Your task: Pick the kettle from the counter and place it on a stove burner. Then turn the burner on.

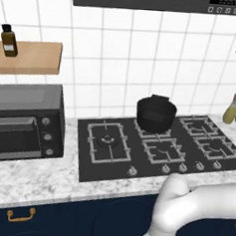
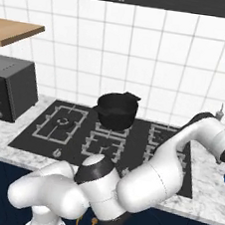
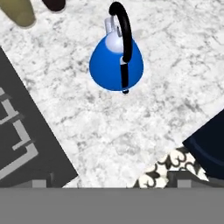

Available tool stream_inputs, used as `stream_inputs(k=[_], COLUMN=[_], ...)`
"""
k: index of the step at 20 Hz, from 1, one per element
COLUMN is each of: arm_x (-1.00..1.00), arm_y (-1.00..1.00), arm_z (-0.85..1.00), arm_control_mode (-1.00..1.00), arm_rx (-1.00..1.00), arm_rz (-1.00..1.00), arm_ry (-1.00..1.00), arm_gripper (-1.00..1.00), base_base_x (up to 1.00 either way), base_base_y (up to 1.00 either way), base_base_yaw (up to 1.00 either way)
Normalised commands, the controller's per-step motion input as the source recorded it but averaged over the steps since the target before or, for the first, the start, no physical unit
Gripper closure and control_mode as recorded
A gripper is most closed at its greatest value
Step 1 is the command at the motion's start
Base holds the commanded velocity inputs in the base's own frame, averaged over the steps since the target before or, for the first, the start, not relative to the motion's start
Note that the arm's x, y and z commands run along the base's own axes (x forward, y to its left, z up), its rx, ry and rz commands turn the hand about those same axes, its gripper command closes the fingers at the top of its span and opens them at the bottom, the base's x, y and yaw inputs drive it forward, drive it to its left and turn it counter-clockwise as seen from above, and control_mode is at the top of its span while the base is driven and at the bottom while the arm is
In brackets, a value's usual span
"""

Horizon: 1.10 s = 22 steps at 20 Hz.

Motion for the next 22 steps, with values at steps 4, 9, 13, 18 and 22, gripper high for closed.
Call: stream_inputs(k=[4, 9, 13, 18, 22], arm_x=[0.43, 0.32, 0.06, 0.24, 0.47], arm_y=[-0.37, -0.26, -0.53, -0.46, -0.16], arm_z=[-0.37, -0.38, -0.19, -0.11, -0.03], arm_control_mode=[-1.0, -1.0, -1.0, -1.0, -1.0], arm_rx=[-0.01, -0.01, 0.0, 0.0, 0.0], arm_rz=[0.0, 0.01, 0.01, 0.0, 0.0], arm_ry=[-0.02, -0.03, -0.12, -0.11, -0.09], arm_gripper=[-1.0, -1.0, -1.0, -1.0, -1.0], base_base_x=[0.0, 0.0, 0.0, 0.0, 0.0], base_base_y=[0.0, 0.0, 0.0, 0.0, 0.0], base_base_yaw=[0.0, 0.0, 0.0, 0.0, 0.0])
